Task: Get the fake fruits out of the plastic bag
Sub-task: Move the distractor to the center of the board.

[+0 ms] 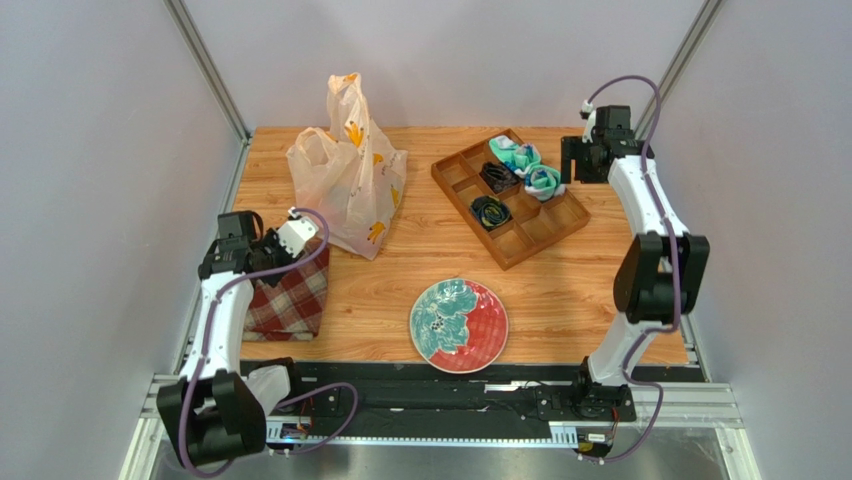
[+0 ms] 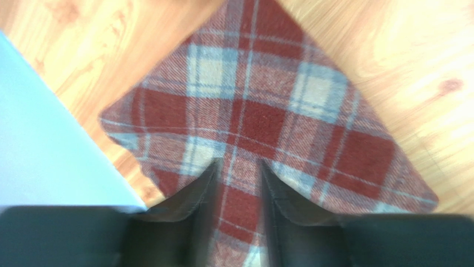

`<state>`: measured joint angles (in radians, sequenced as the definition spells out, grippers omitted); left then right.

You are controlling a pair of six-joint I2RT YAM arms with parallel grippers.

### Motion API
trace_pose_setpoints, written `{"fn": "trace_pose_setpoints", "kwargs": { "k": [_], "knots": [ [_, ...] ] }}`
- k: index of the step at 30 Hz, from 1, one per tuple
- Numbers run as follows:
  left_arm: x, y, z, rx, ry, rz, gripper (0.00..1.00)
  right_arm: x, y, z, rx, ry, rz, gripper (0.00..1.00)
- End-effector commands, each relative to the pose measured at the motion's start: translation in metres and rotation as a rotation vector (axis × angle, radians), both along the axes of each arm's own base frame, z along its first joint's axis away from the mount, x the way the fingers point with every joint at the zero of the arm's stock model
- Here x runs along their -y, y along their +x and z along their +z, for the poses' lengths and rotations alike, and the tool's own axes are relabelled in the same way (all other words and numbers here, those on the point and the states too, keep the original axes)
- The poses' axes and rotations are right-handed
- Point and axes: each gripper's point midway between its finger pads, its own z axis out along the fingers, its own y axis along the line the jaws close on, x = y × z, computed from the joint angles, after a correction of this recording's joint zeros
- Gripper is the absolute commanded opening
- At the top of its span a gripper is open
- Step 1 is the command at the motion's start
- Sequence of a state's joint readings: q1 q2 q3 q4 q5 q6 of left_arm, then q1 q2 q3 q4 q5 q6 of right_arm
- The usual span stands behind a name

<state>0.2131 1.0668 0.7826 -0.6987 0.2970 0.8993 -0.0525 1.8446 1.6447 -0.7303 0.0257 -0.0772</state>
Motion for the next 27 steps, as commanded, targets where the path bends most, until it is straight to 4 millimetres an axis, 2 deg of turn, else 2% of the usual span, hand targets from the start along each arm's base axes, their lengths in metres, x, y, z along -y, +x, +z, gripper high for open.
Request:
{"fn": "trace_pose_setpoints", "kwargs": {
  "k": [1,2,4,5,7,10,11,12,14,15,16,17,19,20,21,22,23,24,25,27],
  "knots": [
    [0.027,-0.009,0.042,0.103,-0.132,-0.015,0.55,-0.085,-0.037,0.077,0.166,0.082,0.324,0.79],
    [0.032,-0.009,0.049,0.119,-0.167,-0.010,0.65,-0.101,-0.054,0.057,0.114,0.117,0.400,0.79],
    [0.037,-0.005,0.069,0.168,-0.201,-0.002,0.73,-0.146,-0.087,0.044,0.047,0.175,0.599,0.73],
    [0.044,-0.003,0.078,0.179,-0.253,0.014,0.78,-0.157,-0.099,0.032,0.004,0.192,0.633,0.72],
    [0.049,0.009,0.108,0.217,-0.340,0.076,0.80,-0.187,-0.115,0.028,-0.026,0.240,0.704,0.72],
    [0.050,0.038,0.156,0.301,-0.443,0.144,0.79,-0.225,-0.117,0.043,0.017,0.267,0.780,0.72],
    [0.049,0.047,0.181,0.348,-0.463,0.153,0.80,-0.236,-0.113,0.053,0.043,0.272,0.797,0.73],
    [0.047,0.059,0.183,0.341,-0.483,0.180,0.80,-0.257,-0.107,0.076,0.103,0.274,0.832,0.73],
    [0.038,0.086,0.203,0.372,-0.532,0.264,0.80,-0.278,-0.097,0.087,0.126,0.287,0.846,0.73],
    [0.035,0.095,0.207,0.377,-0.546,0.295,0.80,-0.294,-0.094,0.104,0.167,0.290,0.876,0.74],
    [0.033,0.104,0.212,0.377,-0.573,0.326,0.80,-0.303,-0.089,0.089,0.132,0.283,0.885,0.74],
    [0.030,0.120,0.214,0.367,-0.587,0.341,0.80,-0.314,-0.093,0.080,0.108,0.270,0.909,0.73],
    [0.034,0.135,0.216,0.333,-0.652,0.358,0.80,-0.319,-0.086,0.057,0.069,0.226,0.908,0.69],
    [0.035,0.150,0.214,0.310,-0.679,0.361,0.80,-0.321,-0.082,0.034,0.019,0.219,0.899,0.64],
    [0.038,0.156,0.213,0.290,-0.713,0.363,0.80,-0.321,-0.079,0.021,-0.010,0.216,0.883,0.62],
    [0.050,0.161,0.218,0.258,-0.803,0.347,0.80,-0.320,-0.079,0.008,-0.042,0.220,0.875,0.59],
    [0.055,0.172,0.213,0.217,-0.853,0.337,0.80,-0.317,-0.075,-0.010,-0.086,0.234,0.857,0.55],
    [0.062,0.177,0.213,0.187,-0.905,0.323,0.80,-0.319,-0.077,-0.017,-0.109,0.259,0.866,0.53],
    [0.074,0.180,0.222,0.149,-1.010,0.304,0.79,-0.318,-0.077,-0.022,-0.125,0.270,0.864,0.51],
    [0.080,0.193,0.212,0.086,-1.089,0.327,0.79,-0.313,-0.072,-0.039,-0.165,0.271,0.846,0.50]
  ]
}}
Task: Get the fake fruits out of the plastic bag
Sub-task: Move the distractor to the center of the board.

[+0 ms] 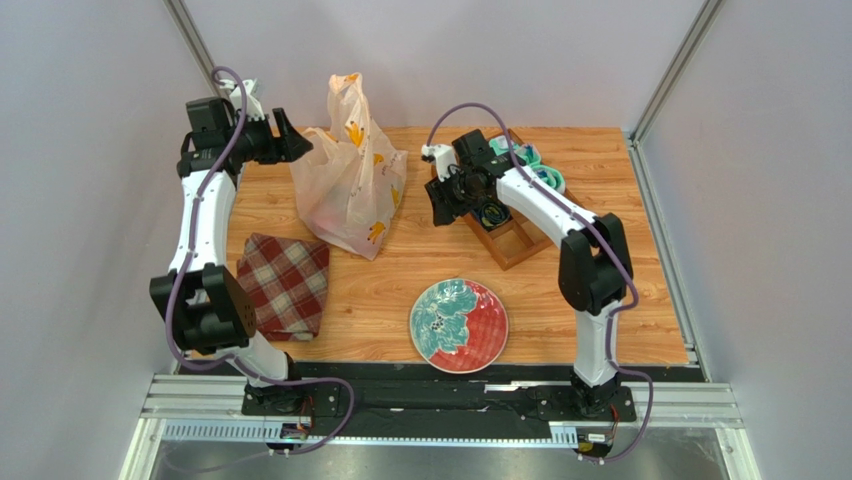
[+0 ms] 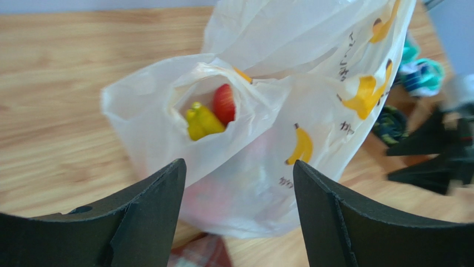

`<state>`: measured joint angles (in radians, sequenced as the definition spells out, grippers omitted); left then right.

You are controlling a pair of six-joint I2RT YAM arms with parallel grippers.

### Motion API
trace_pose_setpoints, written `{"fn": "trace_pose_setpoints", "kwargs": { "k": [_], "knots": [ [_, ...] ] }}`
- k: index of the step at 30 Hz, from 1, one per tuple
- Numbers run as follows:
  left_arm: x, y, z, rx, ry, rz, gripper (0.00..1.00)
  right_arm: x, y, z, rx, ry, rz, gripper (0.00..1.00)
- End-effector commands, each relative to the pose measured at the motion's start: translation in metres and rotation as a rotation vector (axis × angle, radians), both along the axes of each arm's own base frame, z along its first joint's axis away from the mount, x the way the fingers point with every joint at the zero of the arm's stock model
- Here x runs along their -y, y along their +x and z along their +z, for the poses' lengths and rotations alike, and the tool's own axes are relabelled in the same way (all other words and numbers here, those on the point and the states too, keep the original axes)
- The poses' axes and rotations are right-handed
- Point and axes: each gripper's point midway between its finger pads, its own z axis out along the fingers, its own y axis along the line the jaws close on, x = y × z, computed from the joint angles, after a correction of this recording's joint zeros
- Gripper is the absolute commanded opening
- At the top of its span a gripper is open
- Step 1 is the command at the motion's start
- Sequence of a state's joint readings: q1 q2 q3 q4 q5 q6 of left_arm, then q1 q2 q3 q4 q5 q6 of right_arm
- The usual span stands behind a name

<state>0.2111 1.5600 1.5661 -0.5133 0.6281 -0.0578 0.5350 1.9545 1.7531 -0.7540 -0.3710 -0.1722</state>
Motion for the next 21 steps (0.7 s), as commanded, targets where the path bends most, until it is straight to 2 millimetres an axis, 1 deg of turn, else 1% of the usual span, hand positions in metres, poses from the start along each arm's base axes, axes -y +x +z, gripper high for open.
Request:
{"fn": "trace_pose_setpoints", "kwargs": {
  "k": [1,2,3,4,5,6,7,8,10,11,12,13,14,15,16,17,18,19,20,21],
  "knots": [
    [0.036,0.017,0.028,-0.028,-0.326,-0.065,0.79,0.019,0.012,-0.041,-0.109,-0.037,-0.056,0.50],
    [0.037,0.023,0.021,-0.050,-0.348,-0.060,0.79,0.025,0.018,-0.042,-0.107,-0.042,-0.071,0.51],
    [0.039,0.026,0.019,-0.063,-0.366,-0.055,0.79,0.030,0.024,-0.052,-0.113,-0.062,-0.086,0.51],
    [0.042,0.031,0.020,-0.074,-0.407,-0.041,0.82,0.036,0.029,-0.056,-0.116,-0.072,-0.105,0.52],
    [0.041,0.038,0.012,-0.097,-0.433,-0.019,0.87,0.044,0.038,-0.057,-0.107,-0.074,-0.128,0.53],
    [0.039,0.043,0.011,-0.102,-0.454,0.008,0.95,0.051,0.044,-0.061,-0.102,-0.090,-0.151,0.53],
    [0.037,0.052,0.009,-0.113,-0.488,0.068,0.98,0.058,0.050,-0.067,-0.099,-0.104,-0.164,0.54],
    [0.036,0.059,0.002,-0.127,-0.507,0.086,0.98,0.069,0.058,-0.070,-0.091,-0.114,-0.188,0.54],
    [0.043,0.071,0.001,-0.126,-0.546,0.090,0.98,0.089,0.070,-0.078,-0.073,-0.158,-0.223,0.54],
    [0.044,0.081,-0.006,-0.138,-0.556,0.095,0.98,0.105,0.078,-0.079,-0.066,-0.169,-0.255,0.55],
    [0.053,0.085,-0.006,-0.148,-0.570,0.083,0.98,0.116,0.083,-0.082,-0.061,-0.188,-0.278,0.55],
    [0.055,0.098,-0.014,-0.150,-0.574,0.089,0.98,0.124,0.087,-0.083,-0.054,-0.201,-0.291,0.55],
    [0.058,0.105,-0.018,-0.154,-0.581,0.094,0.98,0.138,0.092,-0.084,-0.049,-0.209,-0.317,0.56],
    [0.066,0.112,-0.018,-0.148,-0.595,0.095,0.94,0.146,0.094,-0.085,-0.044,-0.224,-0.328,0.56],
    [0.070,0.120,-0.026,-0.157,-0.596,0.096,0.91,0.153,0.096,-0.082,-0.034,-0.234,-0.332,0.56],
    [0.074,0.123,-0.030,-0.165,-0.590,0.098,0.85,0.158,0.097,-0.079,-0.028,-0.237,-0.341,0.57],
    [0.082,0.125,-0.037,-0.175,-0.570,0.099,0.69,0.156,0.096,-0.074,-0.028,-0.222,-0.333,0.57],
    [0.085,0.125,-0.043,-0.185,-0.558,0.092,0.58,0.150,0.092,-0.060,-0.034,-0.192,-0.310,0.58],
    [0.089,0.121,-0.045,-0.190,-0.549,0.080,0.48,0.138,0.089,-0.038,-0.024,-0.136,-0.279,0.60],
    [0.092,0.116,-0.047,-0.203,-0.545,0.066,0.30,0.119,0.083,-0.016,-0.035,-0.042,-0.226,0.62]
  ]
}}
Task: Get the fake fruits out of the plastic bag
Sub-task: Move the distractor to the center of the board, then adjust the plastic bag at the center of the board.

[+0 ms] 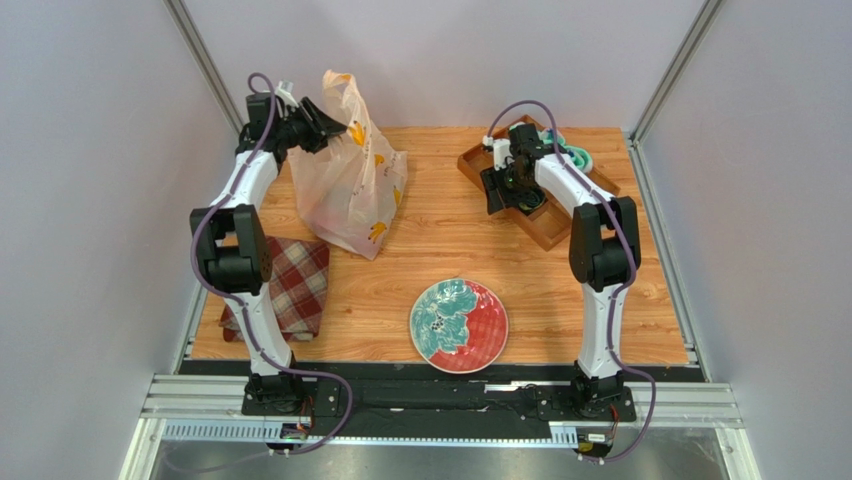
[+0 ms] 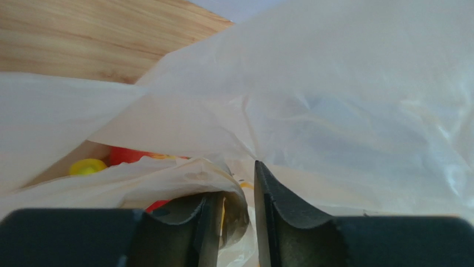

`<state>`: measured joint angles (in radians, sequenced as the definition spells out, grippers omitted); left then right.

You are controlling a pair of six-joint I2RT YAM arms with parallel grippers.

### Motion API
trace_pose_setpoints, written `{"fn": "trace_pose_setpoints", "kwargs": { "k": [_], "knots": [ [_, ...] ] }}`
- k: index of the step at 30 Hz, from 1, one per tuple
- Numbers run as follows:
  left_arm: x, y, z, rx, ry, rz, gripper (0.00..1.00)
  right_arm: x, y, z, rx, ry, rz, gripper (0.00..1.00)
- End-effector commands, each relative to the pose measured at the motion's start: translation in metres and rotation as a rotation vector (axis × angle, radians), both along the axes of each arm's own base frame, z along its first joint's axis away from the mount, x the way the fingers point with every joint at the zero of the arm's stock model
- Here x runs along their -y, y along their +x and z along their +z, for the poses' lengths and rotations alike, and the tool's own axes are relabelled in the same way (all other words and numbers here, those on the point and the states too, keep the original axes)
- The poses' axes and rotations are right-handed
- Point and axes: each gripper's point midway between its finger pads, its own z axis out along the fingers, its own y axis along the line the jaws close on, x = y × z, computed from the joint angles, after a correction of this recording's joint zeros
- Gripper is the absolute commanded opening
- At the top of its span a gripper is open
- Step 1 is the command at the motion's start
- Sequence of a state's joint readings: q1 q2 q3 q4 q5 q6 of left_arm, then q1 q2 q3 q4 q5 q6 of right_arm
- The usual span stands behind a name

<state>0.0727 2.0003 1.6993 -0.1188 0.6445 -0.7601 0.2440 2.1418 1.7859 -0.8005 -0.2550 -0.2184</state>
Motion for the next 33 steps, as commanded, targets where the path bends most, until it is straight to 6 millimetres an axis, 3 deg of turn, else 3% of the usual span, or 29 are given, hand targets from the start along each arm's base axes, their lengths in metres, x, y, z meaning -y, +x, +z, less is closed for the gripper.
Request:
{"fn": "trace_pose_setpoints", "kwargs": {
  "k": [1,3,4,6,7,11,15,16,18,19,25,33],
  "knots": [
    [0.018,-0.011,0.018,0.036,-0.004,-0.028,0.21,-0.039,0.012,0.105,0.151,0.191,0.112,0.65],
    [0.017,-0.030,0.017,0.010,-0.025,-0.044,0.00,-0.070,0.008,0.158,0.206,0.327,0.163,0.73],
    [0.016,-0.049,0.017,-0.001,-0.032,-0.047,0.00,-0.082,0.015,0.199,0.300,0.382,0.185,0.75],
    [0.015,-0.072,0.020,-0.003,-0.056,-0.063,0.00,-0.103,0.014,0.233,0.335,0.484,0.188,0.82],
    [0.015,-0.092,0.022,-0.005,-0.062,-0.066,0.00,-0.111,0.021,0.252,0.396,0.524,0.189,0.84],
    [0.019,-0.143,0.026,-0.008,-0.048,-0.091,0.00,-0.153,0.018,0.296,0.421,0.718,0.211,0.90],
    [0.018,-0.170,0.024,0.005,-0.003,-0.097,0.00,-0.201,0.008,0.313,0.432,0.806,0.263,0.92],
    [0.018,-0.176,0.023,0.005,0.004,-0.095,0.00,-0.221,0.002,0.308,0.448,0.789,0.299,0.94],
    [0.017,-0.182,0.019,0.005,0.023,-0.092,0.00,-0.235,0.008,0.311,0.495,0.772,0.265,0.97],
    [0.017,-0.189,0.014,0.001,0.027,-0.091,0.00,-0.252,0.008,0.301,0.470,0.786,0.257,0.98],
    [0.014,-0.211,0.000,-0.017,0.040,-0.052,0.00,-0.301,0.002,0.298,0.506,0.823,0.248,1.00],
    [0.013,-0.224,-0.004,-0.023,0.050,-0.041,0.00,-0.341,-0.007,0.298,0.511,0.902,0.210,1.00]
  ]
}}
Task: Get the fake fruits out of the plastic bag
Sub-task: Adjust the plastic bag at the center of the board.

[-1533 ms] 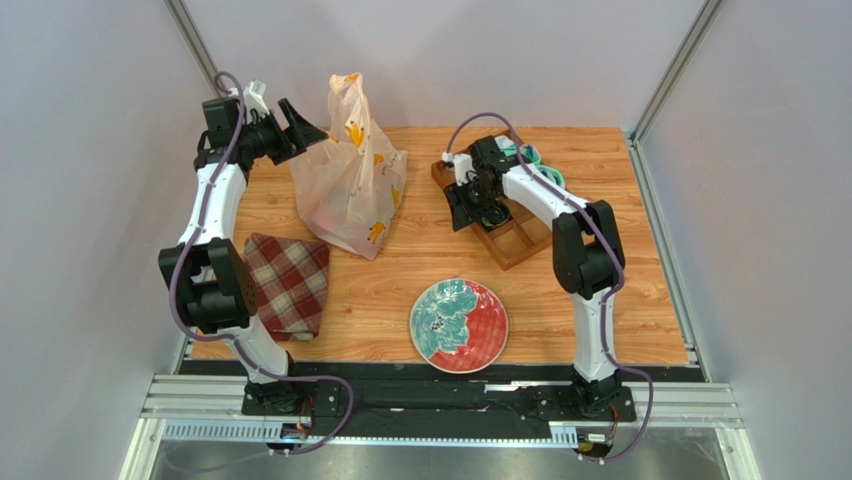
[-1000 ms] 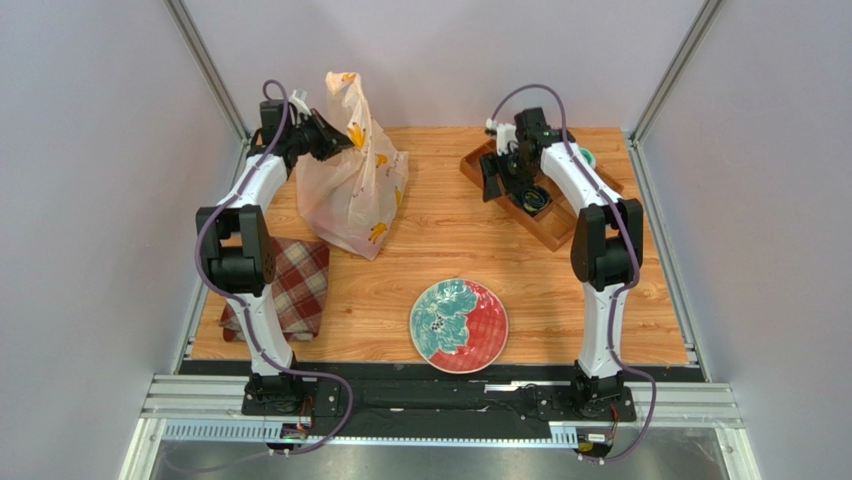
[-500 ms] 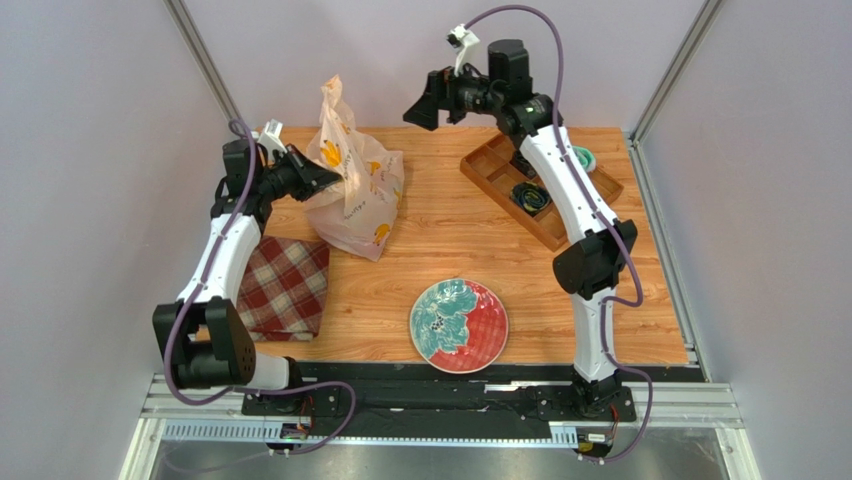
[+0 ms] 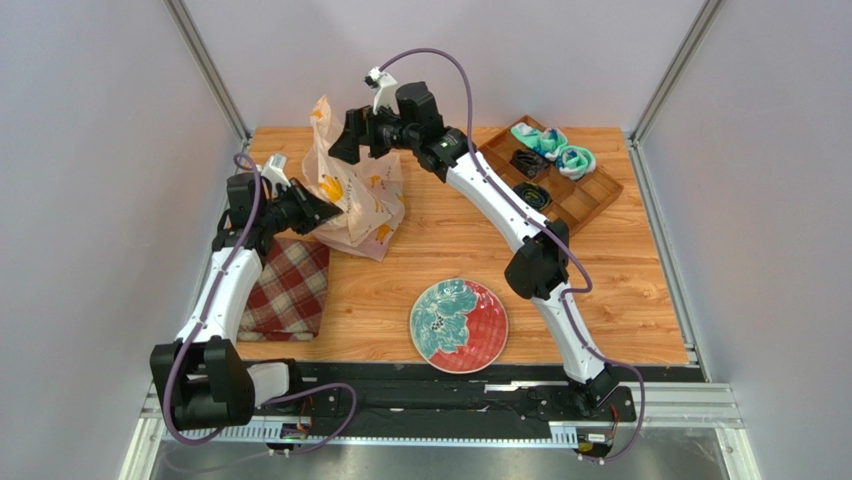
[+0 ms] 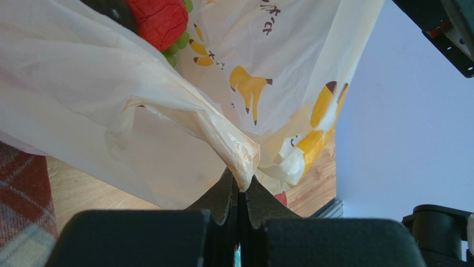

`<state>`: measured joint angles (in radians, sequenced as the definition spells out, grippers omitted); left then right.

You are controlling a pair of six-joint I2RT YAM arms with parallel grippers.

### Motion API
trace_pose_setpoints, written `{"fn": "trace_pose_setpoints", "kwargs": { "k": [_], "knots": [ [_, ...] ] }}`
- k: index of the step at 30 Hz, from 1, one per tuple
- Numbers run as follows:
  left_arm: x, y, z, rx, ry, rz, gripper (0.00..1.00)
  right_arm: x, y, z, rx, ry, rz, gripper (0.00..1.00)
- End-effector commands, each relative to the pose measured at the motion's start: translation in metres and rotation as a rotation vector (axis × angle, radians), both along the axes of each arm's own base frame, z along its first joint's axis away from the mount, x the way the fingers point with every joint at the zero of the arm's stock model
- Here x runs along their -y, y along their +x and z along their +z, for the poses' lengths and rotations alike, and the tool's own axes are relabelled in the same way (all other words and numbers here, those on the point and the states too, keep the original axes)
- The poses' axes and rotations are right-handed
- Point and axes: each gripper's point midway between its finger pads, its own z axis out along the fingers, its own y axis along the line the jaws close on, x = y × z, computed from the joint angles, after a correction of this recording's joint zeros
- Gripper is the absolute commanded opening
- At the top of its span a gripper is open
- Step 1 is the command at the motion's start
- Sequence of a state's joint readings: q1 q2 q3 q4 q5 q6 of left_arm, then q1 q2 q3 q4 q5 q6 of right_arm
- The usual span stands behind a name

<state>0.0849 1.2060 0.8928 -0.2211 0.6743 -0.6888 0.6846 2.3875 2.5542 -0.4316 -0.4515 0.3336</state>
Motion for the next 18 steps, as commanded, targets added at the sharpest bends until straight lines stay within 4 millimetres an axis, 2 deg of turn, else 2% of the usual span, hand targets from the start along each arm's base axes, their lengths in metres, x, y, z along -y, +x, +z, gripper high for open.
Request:
{"fn": "trace_pose_setpoints", "kwargs": {
  "k": [1,6,7,11,12,14,15,16,17,18],
  "knots": [
    [0.000,-0.006,0.011,0.051,0.019,-0.002,0.00,-0.020,-0.005,0.059,0.112,0.144,-0.035,1.00],
    [0.000,-0.012,0.012,0.057,0.018,-0.004,0.00,-0.046,-0.016,0.050,0.156,0.129,-0.069,1.00],
    [0.000,-0.013,0.012,0.056,0.021,-0.003,0.00,-0.046,-0.010,0.046,0.167,0.117,-0.116,1.00],
    [-0.001,-0.017,0.013,0.069,0.030,0.001,0.00,-0.057,-0.008,0.033,0.191,0.095,-0.141,0.97],
    [-0.001,-0.019,0.012,0.069,0.030,0.001,0.00,-0.060,-0.008,0.027,0.198,0.080,-0.154,0.94],
    [-0.001,-0.021,0.009,0.065,0.033,0.001,0.00,-0.052,0.008,0.019,0.227,0.043,-0.251,0.86],
    [0.000,-0.022,0.009,0.067,0.034,-0.001,0.00,-0.048,0.014,0.019,0.235,0.036,-0.284,0.67],
    [0.000,-0.023,0.008,0.065,0.040,-0.005,0.00,-0.038,0.027,0.016,0.252,0.009,-0.367,0.56],
    [-0.001,-0.024,0.008,0.066,0.044,-0.004,0.00,-0.032,0.034,0.018,0.261,0.002,-0.399,0.38],
    [-0.001,-0.022,0.010,0.072,0.049,-0.006,0.00,-0.021,0.044,0.023,0.272,0.003,-0.440,0.00]
  ]
}}
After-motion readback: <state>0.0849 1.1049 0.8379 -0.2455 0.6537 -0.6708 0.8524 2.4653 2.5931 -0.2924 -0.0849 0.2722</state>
